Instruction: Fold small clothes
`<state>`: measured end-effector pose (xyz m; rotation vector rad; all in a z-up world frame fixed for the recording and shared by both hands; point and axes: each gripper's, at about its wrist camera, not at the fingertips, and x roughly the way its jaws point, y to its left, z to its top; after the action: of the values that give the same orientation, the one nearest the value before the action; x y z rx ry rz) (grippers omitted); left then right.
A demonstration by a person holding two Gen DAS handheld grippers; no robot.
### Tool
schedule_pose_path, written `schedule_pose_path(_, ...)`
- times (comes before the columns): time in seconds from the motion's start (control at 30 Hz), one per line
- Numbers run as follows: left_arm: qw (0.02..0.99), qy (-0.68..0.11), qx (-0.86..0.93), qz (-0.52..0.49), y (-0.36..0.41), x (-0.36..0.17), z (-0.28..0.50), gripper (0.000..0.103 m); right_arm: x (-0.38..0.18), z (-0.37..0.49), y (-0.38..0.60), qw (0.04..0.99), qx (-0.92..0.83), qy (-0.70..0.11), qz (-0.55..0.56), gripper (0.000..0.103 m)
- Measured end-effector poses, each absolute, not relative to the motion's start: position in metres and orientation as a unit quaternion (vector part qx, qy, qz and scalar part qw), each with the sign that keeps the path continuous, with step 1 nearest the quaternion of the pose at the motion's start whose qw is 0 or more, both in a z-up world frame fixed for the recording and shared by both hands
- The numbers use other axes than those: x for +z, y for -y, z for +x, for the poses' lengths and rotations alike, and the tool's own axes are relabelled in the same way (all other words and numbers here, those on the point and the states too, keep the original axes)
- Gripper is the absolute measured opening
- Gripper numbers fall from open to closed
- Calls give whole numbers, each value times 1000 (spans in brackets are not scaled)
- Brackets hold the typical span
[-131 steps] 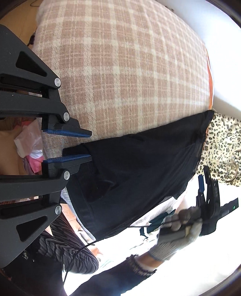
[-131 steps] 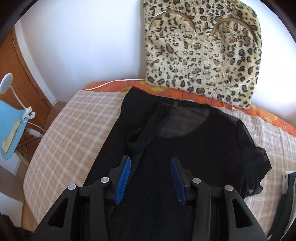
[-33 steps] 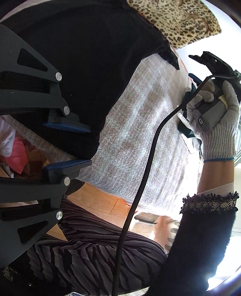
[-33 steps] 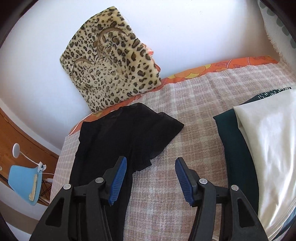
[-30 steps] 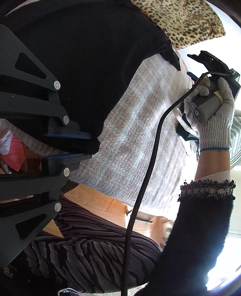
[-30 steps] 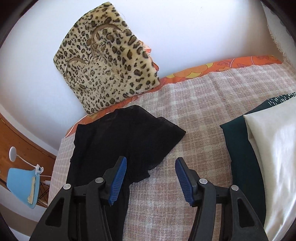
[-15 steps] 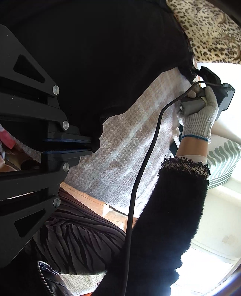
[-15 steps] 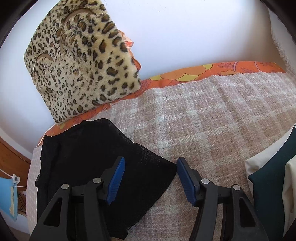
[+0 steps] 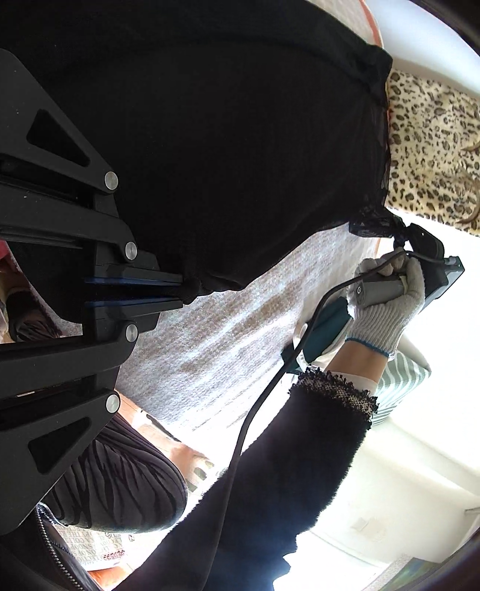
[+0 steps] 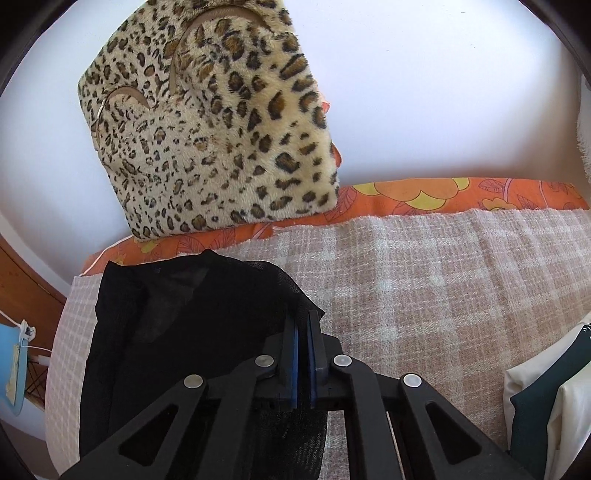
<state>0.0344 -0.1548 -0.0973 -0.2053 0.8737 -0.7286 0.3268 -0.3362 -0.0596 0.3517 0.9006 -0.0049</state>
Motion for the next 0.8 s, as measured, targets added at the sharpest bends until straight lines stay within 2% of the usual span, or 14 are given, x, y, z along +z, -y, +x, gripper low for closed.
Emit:
schedule_pose_path(0.37,851,-399,-308,-145,107,-96,19,4,-12,366,243,891,4,-449,69,1)
schedule_pose_path(0.8,877,-377,-254,-158,80,-90,2,4,-38,401,125,880,33,-473,-34,1)
